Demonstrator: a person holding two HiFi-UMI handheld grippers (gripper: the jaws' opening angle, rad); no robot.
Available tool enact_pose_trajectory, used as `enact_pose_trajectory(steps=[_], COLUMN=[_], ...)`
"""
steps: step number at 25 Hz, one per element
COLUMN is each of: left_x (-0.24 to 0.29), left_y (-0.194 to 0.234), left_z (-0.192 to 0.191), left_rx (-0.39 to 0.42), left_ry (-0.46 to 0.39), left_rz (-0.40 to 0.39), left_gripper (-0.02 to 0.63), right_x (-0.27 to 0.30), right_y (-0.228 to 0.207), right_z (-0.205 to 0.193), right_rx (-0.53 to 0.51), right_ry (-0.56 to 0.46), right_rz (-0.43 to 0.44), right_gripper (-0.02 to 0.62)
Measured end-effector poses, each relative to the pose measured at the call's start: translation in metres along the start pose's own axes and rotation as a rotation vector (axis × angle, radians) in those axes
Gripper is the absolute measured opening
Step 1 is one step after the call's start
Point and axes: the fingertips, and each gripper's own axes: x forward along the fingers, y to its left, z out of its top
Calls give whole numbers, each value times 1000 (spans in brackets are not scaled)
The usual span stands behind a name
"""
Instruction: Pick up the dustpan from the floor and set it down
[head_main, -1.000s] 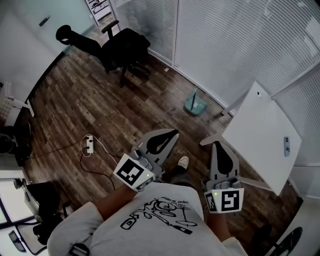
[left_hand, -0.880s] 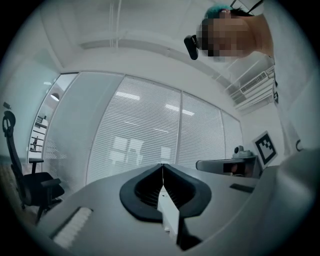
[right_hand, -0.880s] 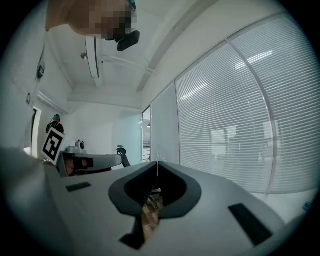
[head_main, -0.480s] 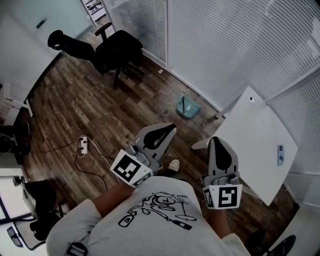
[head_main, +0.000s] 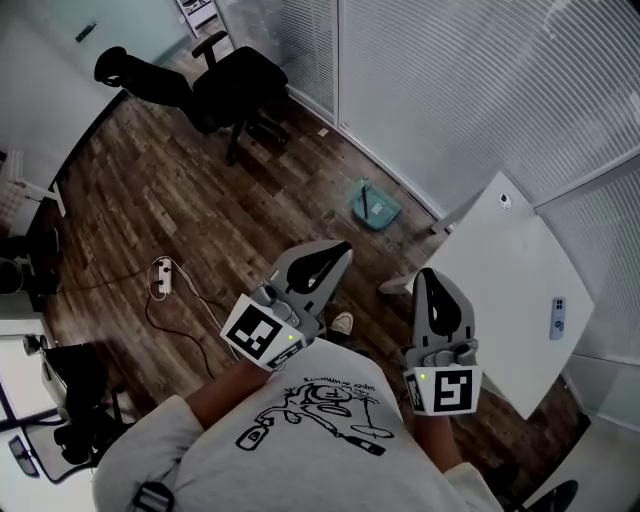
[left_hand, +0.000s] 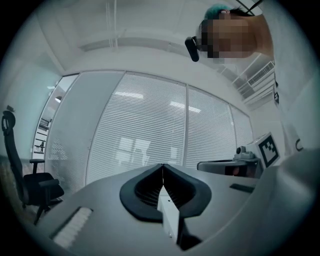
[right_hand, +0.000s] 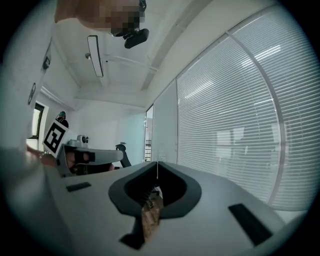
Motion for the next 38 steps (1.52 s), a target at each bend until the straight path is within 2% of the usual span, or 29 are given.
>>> enact_pose_trajectory(steps=[13, 26, 32, 38], left_x=[35, 94, 117, 124], left_y=[52, 178, 233, 270], left_z=[-3, 1, 12, 26], left_rx=[7, -18, -14, -1], left_ry=[6, 33, 20, 4], left_rz=[-15, 1, -9, -13], left_gripper=[2, 2, 2, 2], right_x=[63, 207, 264, 302], right_y=[-5, -25, -32, -30], right_z=[-6, -14, -8, 1], right_rx=[-9, 8, 0, 8], right_ry=[10, 69, 69, 47], right_rz=[17, 54, 46, 41], right_gripper=[5, 6, 6, 6])
